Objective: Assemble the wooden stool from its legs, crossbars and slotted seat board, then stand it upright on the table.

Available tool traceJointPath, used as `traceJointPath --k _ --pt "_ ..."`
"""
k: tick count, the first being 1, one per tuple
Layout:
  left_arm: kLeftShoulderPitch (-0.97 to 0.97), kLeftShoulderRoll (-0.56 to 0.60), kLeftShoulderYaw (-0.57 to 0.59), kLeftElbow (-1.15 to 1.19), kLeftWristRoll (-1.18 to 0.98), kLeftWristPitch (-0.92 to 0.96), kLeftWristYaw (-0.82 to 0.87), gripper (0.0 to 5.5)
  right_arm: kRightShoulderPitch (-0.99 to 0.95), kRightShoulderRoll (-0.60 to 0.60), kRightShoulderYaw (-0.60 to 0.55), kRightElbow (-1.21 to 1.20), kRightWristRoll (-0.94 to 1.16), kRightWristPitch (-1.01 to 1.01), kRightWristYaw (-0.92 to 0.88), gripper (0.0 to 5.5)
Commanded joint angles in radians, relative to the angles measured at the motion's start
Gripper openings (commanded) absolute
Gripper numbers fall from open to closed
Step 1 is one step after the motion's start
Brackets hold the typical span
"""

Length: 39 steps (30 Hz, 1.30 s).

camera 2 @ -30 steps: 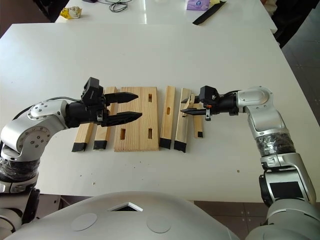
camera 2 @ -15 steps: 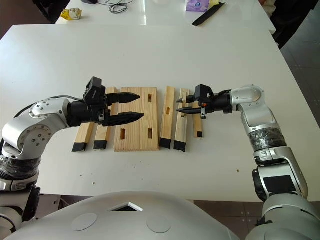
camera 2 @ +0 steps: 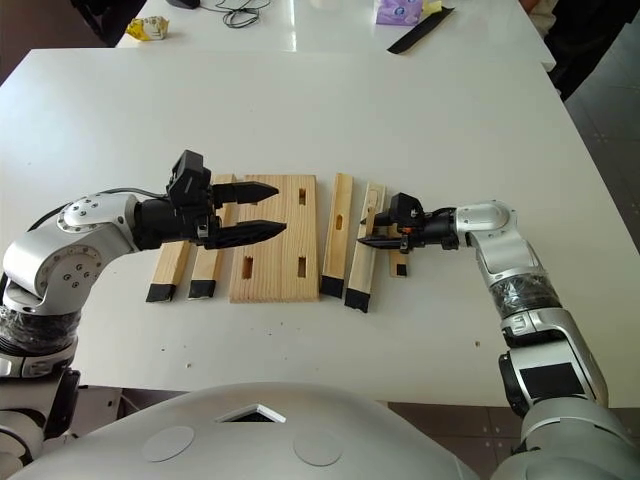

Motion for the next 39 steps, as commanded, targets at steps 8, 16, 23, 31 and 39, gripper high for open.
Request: traceJointPath --k 8,16,23,31,39 --pt "-0.011 0.001 0.015 0.011 0.010 -0.008 0.011 3.58 0.041 0.001 -0.030 -0.007 -0.044 -0.005 -0.074 3.15" --pt "0.013 -0.010 0.036 -0.003 0.008 -0.025 0.026 3.58 0.099 -0.080 -0.134 -0.319 0.057 0.158 -0.036 3.15" --pt "0.028 -0.012 0.044 -0.014 0.004 -0.030 0.036 3.58 0.153 -0.159 -0.258 -0.658 0.216 0.372 -0.037 3.15" --pt "0.041 -0.018 0.055 -0.017 0.012 -0.040 0.046 3.58 0.022 -0.097 -0.349 -0.851 0.429 0.595 -0.190 3.15" --pt "0.016 -0.023 0.045 0.010 0.019 -0.044 0.050 3.58 0.032 0.049 -0.232 -0.891 0.365 0.604 -0.366 3.15"
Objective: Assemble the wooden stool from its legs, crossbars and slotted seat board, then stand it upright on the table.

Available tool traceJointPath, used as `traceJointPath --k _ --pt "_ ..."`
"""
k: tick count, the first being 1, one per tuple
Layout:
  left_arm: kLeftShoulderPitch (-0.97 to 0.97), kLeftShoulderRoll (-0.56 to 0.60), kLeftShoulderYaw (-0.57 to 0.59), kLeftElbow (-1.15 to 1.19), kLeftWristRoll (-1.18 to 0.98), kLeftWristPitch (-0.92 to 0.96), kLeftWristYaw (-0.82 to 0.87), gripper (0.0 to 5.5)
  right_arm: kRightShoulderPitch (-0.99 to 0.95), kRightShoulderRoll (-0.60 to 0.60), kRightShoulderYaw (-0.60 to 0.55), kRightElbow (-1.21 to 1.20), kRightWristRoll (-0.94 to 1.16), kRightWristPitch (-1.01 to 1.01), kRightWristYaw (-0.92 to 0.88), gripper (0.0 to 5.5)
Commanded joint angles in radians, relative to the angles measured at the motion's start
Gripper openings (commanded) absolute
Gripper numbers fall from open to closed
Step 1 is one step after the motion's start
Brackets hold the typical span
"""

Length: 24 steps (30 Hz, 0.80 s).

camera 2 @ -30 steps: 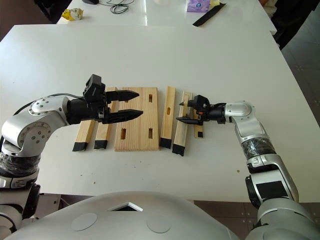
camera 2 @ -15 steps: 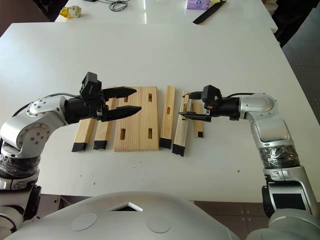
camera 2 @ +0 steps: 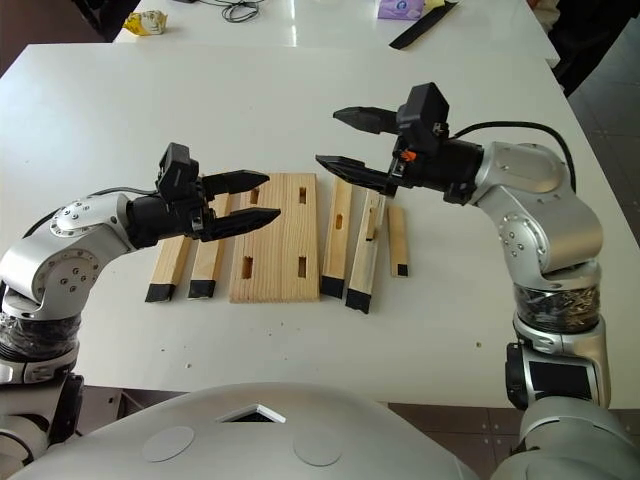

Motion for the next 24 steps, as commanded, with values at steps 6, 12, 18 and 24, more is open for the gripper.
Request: traceJointPath --k 6,12,18,24 --pt "-0.021 0.004 -0.002 0.017 0.010 0.002 0.005 3.58 -0.018 0.041 0.012 -0.025 0.019 0.029 -0.041 3.15" --pt "-0.029 0.000 -0.008 0.024 0.014 0.006 0.010 3.58 -0.078 0.084 0.005 0.042 0.036 0.045 -0.063 3.15" --pt "-0.030 0.008 -0.009 0.029 0.018 0.012 0.004 3.58 0.081 0.011 0.068 0.082 0.031 0.079 0.051 3.15" --pt "-0.036 0.007 -0.012 0.033 0.018 0.014 0.003 3.58 0.132 0.013 0.105 0.171 -0.052 -0.005 0.070 3.15"
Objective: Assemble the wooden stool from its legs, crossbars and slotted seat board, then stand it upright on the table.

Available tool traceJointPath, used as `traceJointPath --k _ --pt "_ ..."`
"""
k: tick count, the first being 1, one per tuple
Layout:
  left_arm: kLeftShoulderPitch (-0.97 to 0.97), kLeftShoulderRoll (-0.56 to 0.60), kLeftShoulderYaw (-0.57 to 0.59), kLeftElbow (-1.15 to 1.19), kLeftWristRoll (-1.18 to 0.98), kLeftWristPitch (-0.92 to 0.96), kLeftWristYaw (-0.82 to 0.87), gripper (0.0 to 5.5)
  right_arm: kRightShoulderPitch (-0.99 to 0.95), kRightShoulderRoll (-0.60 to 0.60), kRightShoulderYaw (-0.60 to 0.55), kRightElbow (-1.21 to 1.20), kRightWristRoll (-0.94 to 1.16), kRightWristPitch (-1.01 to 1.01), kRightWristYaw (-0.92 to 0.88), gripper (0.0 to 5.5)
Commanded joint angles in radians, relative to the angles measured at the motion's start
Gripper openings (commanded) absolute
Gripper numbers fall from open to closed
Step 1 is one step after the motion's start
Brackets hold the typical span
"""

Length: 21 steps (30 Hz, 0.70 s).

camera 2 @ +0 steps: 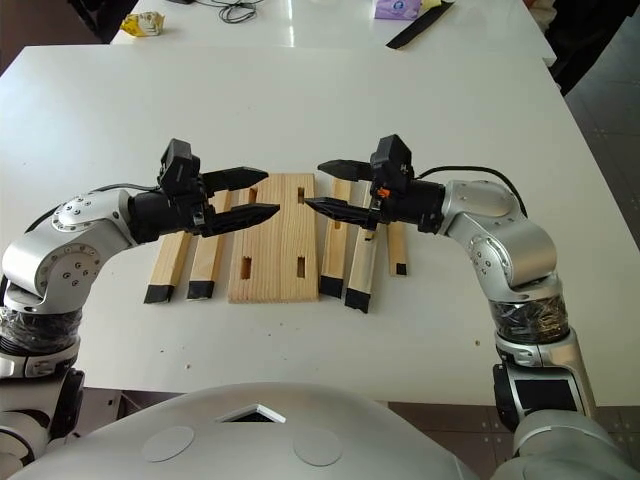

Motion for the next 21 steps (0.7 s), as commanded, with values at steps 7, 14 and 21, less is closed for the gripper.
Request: traceJointPath --k 7,14,21 --pt "-0.004 0.004 0.003 -0.002 0.001 0.013 0.010 3.58 -0.035 0.017 -0.084 -0.063 0.110 0.101 -0.070 3.15" --pt "0.014 -0.002 0.010 -0.013 0.000 0.009 0.027 3.58 -0.096 -0.017 -0.254 -0.245 0.512 0.318 -0.177 3.15" --pt "0.028 0.007 0.023 -0.001 0.010 -0.001 0.026 3.58 0.064 -0.174 -0.288 -0.299 0.615 0.420 -0.102 3.15"
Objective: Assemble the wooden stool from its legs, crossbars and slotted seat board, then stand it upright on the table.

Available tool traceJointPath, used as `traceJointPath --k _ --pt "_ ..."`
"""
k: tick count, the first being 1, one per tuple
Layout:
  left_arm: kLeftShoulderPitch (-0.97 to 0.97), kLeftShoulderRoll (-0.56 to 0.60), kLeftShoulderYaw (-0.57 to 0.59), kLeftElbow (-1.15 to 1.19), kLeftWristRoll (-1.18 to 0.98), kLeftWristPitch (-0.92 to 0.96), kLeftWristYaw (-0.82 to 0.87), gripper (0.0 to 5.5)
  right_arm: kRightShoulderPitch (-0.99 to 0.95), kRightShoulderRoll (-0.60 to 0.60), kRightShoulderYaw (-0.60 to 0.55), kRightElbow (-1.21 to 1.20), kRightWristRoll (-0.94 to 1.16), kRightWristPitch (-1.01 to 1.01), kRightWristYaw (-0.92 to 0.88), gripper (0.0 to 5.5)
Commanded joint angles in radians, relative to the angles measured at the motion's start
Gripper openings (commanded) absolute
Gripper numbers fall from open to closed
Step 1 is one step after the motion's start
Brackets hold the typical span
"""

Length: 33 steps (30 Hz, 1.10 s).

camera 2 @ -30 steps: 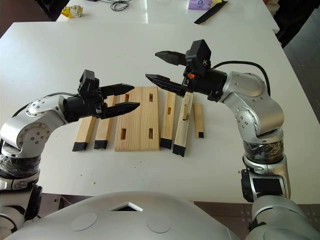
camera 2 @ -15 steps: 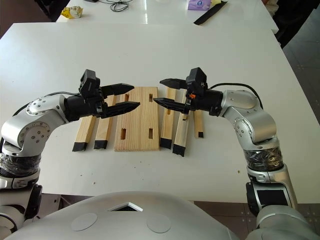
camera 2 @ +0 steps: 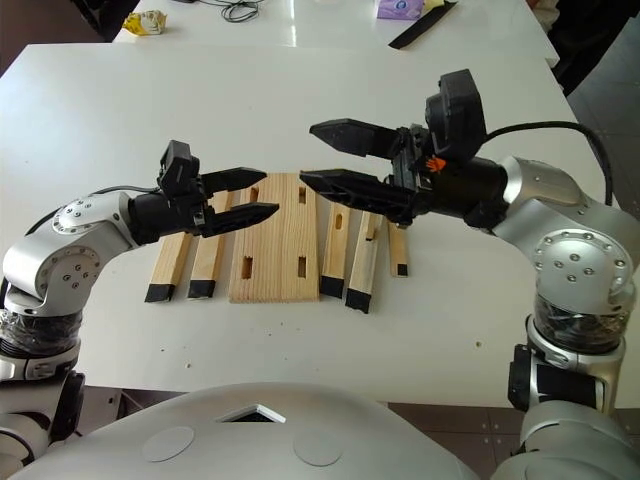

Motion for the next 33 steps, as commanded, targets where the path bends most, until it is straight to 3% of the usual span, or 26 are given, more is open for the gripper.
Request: traceJointPath --k 1,3,8,12,15,21,33 --pt "0.009 0.012 0.013 0.005 0.010 -0.002 0.005 3.58 0.137 -0.100 0.018 -0.015 -0.077 0.019 0.098 3.15" --pt "0.008 0.014 0.016 0.008 0.011 -0.002 0.001 3.58 0.210 -0.144 0.054 -0.037 -0.147 -0.015 0.184 3.15" --pt "-0.003 0.016 0.014 0.024 0.017 -0.009 -0.010 3.58 0.368 -0.213 0.278 -0.015 -0.486 -0.226 0.333 3.15" --pt "-0.009 0.017 0.009 0.033 0.023 -0.016 -0.019 3.58 0.412 -0.179 0.449 0.124 -0.745 -0.387 0.315 3.15" --pt "-0.016 0.018 0.004 0.041 0.025 -0.018 -0.026 3.58 0.455 -0.144 0.511 0.176 -0.847 -0.485 0.296 3.15" --pt "-0.002 0.020 0.010 0.033 0.024 -0.020 -0.027 3.58 0.469 -0.106 0.496 0.231 -0.885 -0.551 0.272 3.15" --pt "0.055 -0.003 0.015 -0.006 0.022 -0.033 0.011 3.58 0.482 -0.188 0.383 0.191 -0.842 -0.546 0.346 3.15"
